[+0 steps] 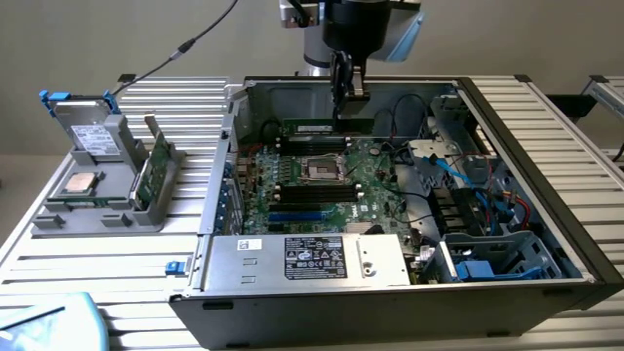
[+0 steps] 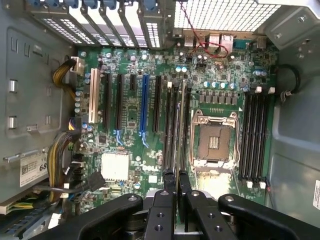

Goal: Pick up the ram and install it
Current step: 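Pick up the ram and move it above insertion slot, then insert the ram into the slot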

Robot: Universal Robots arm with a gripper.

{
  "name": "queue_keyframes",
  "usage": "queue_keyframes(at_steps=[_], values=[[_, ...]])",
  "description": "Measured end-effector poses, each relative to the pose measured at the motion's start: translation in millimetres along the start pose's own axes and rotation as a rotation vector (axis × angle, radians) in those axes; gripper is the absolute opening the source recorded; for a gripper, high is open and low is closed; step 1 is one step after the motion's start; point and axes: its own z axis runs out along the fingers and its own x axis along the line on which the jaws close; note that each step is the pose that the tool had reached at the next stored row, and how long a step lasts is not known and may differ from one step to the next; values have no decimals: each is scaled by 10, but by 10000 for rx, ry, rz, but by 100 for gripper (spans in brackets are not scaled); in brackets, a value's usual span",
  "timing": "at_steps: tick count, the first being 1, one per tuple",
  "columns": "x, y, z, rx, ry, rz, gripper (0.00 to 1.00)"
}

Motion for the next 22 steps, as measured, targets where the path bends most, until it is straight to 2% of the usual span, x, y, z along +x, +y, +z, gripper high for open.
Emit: queue_keyframes(at_steps=[19, 20, 22], values=[[-7, 9, 27, 13, -2, 13, 14], [-8, 9, 30, 24, -3, 13, 14], [-14, 9, 47, 103, 0, 18, 14]])
